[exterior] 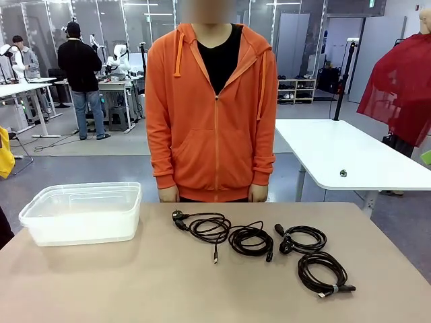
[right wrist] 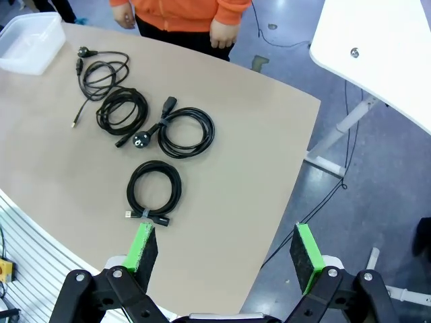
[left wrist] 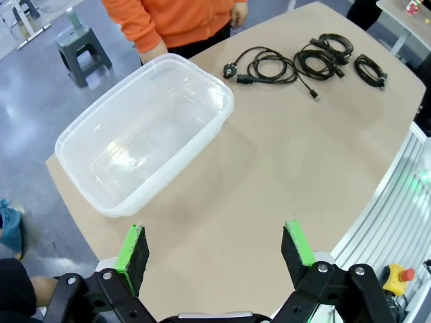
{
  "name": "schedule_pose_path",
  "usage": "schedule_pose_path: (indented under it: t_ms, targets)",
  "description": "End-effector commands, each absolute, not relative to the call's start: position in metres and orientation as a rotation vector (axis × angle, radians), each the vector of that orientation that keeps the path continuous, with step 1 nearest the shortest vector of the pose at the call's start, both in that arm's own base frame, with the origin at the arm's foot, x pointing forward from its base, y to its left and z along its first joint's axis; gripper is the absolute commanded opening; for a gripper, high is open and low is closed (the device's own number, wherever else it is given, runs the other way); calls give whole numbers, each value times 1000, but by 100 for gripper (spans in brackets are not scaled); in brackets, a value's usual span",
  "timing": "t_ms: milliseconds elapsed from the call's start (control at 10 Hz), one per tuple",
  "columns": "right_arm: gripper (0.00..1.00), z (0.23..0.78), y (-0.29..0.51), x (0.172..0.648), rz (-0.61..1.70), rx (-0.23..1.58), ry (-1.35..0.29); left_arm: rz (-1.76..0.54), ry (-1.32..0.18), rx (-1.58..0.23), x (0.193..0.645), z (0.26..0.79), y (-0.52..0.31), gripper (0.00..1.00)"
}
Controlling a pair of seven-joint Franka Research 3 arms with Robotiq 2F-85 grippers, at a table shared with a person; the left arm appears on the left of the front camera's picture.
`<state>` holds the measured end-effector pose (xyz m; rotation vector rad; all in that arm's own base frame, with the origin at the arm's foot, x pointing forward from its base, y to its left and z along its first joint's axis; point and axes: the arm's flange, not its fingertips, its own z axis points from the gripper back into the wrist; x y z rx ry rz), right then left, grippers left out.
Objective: Organize and store the cables.
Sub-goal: Place the Power Cable into the Organizing box.
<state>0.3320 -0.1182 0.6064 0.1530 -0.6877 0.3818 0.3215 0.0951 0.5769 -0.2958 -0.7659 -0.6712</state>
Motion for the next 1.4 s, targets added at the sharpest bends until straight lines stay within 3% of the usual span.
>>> schedule_pose_path:
  t_ms: [0, 300, 1300]
  targets:
    - [100, 603, -121, 331, 361, 141, -707, -676, -754, -274, 328, 582, 91, 100]
    - [100, 596, -121, 329, 369, 145, -702, -586, -765, -268, 335, 584, 95, 100]
    - [100, 605, -120, 332, 376, 150, -692, -653, -765, -279, 327, 578, 93, 100]
